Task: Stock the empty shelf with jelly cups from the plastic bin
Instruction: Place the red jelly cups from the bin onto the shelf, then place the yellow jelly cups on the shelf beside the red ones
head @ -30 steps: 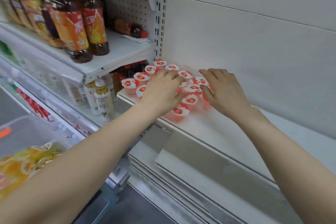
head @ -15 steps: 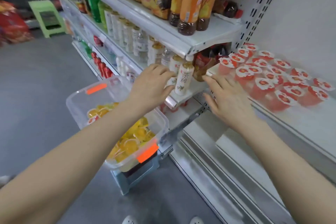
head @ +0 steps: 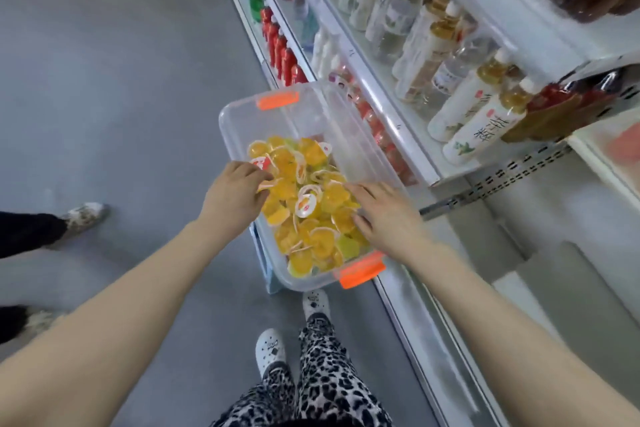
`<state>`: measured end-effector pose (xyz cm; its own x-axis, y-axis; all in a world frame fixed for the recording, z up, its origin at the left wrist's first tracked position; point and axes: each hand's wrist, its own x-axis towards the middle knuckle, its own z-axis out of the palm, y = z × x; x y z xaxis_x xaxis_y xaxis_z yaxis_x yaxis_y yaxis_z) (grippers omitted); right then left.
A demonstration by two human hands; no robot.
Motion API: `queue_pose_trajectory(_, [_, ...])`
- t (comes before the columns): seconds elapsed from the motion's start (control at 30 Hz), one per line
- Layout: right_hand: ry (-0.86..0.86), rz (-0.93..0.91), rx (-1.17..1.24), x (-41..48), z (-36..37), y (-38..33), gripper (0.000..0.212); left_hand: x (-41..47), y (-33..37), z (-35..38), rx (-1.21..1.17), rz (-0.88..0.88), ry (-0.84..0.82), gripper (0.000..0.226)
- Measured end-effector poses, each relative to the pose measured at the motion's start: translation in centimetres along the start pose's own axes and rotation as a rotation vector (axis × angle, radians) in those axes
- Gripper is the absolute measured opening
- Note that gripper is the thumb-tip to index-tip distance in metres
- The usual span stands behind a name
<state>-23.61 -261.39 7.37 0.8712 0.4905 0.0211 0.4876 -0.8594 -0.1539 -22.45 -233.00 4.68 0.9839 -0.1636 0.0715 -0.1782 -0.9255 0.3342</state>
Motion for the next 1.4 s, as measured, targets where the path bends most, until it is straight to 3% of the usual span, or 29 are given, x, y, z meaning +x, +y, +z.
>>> queue_pose_trajectory(0.2, [-0.215,-0.078,0.045,7.9,3.8,0.3,0.057,1.0,-0.8,0.8,0.036,-0.023,0.013,0.027])
queue_pose_trajectory(0.33, [-0.256,-0.198,0.049,14.6,5.6,-1.4,0.059,1.4,-1.3,0.9,0.045,-0.030,0.021,0.029])
queue_pose_trajectory(0.43, [-0.248,-0.338,-0.036,19.7,7.2,-3.5,0.059,1.3,-1.8,1.3,0.040,-0.004,0.033,0.031])
queue_pose_trajectory(0.6, [-0.474,-0.464,-0.251,24.7,11.1,-5.6,0.052,1.5,-2.3,1.7,0.057,0.031,0.051,0.026])
queue_pose_trajectory(0.7, [-0.496,-0.497,-0.375,25.2,12.3,-5.1,0.050,1.6,-2.3,1.8,0.062,0.039,0.046,0.023])
queue_pose_trajectory(0.93, [-0.470,-0.368,-0.222,22.6,9.0,-2.6,0.061,1.8,-2.1,1.9,0.082,0.050,0.070,0.025])
queue_pose_trajectory(1.13, [-0.335,-0.040,0.095,15.3,5.3,0.4,0.059,3.6,-1.7,1.1,0.171,0.055,0.041,0.028])
queue_pose_trajectory(1.23, [-0.270,0.029,0.109,12.7,3.7,1.2,0.052,6.4,-0.9,0.7,0.248,-0.031,-0.109,0.027])
queue_pose_trajectory(1.4, [-0.351,0.160,0.098,10.2,3.1,3.0,0.049,10.3,-0.3,2.3,0.434,-0.107,-0.339,0.030])
